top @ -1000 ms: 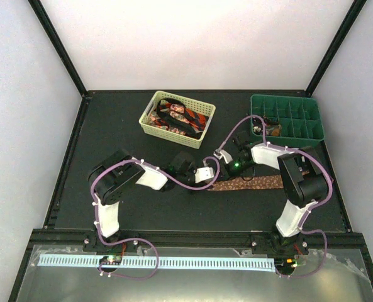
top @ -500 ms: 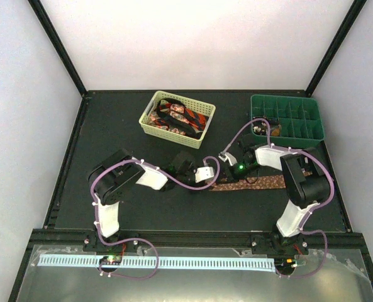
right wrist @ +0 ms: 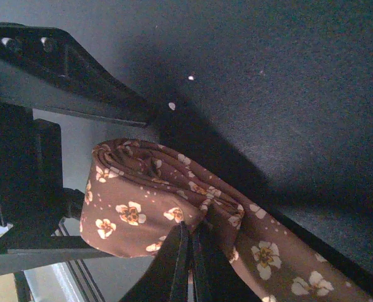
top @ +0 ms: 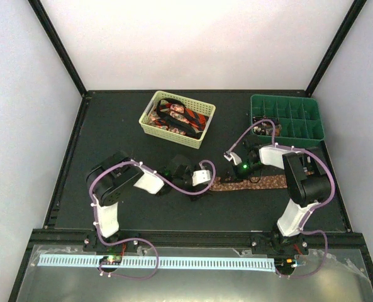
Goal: Roll the ties
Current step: Roll the tie at the center of the board.
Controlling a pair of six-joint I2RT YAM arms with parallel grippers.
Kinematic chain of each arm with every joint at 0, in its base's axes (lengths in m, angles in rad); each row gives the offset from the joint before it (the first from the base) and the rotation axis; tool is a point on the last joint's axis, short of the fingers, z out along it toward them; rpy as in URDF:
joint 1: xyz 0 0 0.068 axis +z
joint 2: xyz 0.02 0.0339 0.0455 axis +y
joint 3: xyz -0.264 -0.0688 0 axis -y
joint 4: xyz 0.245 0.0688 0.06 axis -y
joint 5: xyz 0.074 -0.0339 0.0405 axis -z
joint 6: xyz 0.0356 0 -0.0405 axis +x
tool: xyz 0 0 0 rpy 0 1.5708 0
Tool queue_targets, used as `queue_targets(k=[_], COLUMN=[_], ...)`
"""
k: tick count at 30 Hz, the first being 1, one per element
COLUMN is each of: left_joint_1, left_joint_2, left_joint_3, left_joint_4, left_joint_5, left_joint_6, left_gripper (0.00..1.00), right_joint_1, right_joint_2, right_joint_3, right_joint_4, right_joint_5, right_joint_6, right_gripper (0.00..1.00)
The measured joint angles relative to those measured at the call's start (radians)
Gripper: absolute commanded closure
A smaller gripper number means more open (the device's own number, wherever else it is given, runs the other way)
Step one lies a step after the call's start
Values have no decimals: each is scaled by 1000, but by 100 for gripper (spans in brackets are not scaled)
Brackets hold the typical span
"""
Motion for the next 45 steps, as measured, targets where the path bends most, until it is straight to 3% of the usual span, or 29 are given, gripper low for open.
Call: queue_targets(k=[5, 15, 19, 25, 29, 33, 40, 43, 45], left_joint_1=[0, 2, 3, 3, 3, 3, 3, 3, 2], left_joint_2=[61, 91, 47, -14, -25, -26, -26, -26, -26], left_joint_3=[12, 49, 16, 11, 20, 33, 50, 53, 53], left_joint_4=[84, 97, 58, -68, -111, -139, -171, -177, -177], left_joint_5=[43, 47, 32, -7, -17, -21, -22, -22, -22], left_joint_6=[-26, -58, -50, -4, 21, 33, 43, 45, 46], left_gripper=[22, 61, 67, 69, 69, 69, 69, 69, 69], right_joint_1=[-1, 26, 62, 56, 6, 4, 64, 80, 90], right_joint_2=[3, 38, 67, 61, 2, -54, -15, 14, 20], right_joint_3=[-3, -6, 14, 27, 32, 50, 67, 66, 66], right_joint_4=[0, 34, 50, 27, -19, -43, -49, -48, -48], right_joint_5=[-5, -68, -101, -120, -116, -118, -88, -67, -59], right_joint_6=[6, 10, 26, 2, -25, -27, -19, -14, -7], right_gripper=[98, 98, 97, 63, 52, 51, 52, 63, 78])
